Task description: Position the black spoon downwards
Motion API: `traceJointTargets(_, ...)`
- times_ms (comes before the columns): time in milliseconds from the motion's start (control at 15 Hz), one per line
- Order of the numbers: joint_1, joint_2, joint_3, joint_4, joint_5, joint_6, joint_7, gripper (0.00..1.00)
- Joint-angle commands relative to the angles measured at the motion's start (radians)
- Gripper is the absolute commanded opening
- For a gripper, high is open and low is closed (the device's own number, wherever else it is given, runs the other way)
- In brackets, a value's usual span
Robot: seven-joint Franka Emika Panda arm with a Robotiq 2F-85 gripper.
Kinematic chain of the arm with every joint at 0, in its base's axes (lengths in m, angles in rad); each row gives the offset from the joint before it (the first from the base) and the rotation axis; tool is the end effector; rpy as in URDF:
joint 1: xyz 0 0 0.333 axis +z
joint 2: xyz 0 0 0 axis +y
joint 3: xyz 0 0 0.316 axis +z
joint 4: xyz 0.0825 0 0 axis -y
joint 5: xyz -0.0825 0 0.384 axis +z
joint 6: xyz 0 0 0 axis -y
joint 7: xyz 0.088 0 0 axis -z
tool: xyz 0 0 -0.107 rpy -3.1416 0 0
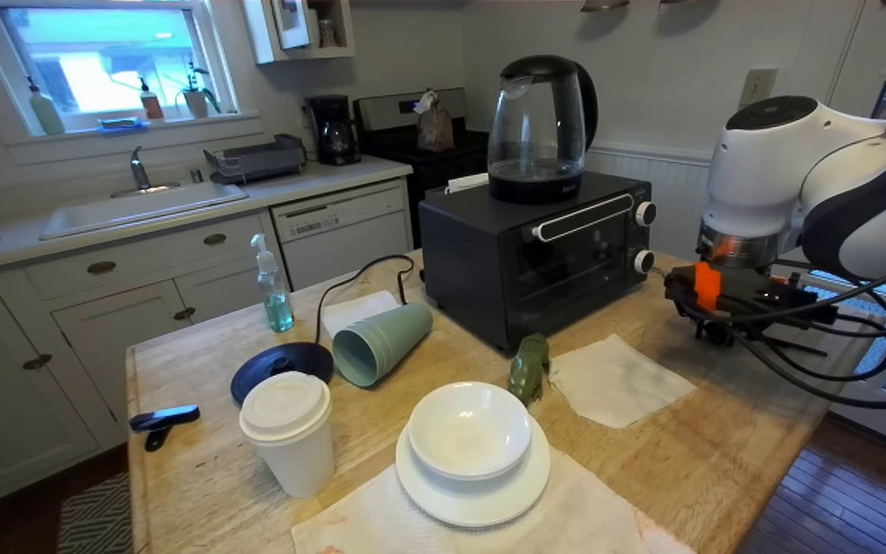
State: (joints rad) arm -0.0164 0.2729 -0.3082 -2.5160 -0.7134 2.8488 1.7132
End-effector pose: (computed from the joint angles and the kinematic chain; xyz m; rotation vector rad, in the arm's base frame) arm 0.4431 -0.1202 0.1804 2.2841 -1.8149 0.3328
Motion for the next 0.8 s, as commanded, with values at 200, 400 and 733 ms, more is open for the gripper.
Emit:
traceJointTargets(200, -0.041, -0.007, 0.011, -0.04, 0.206, 0.067, -0.181, 0.27)
traceJointTargets(400, -0.033, -0.009, 0.005, -0.042, 0.303, 0.067, -0.258, 0.27)
traceJointTargets(733, -0.065, -0.022, 0.039, -0.049, 0.514, 0.063, -0.403, 0.24)
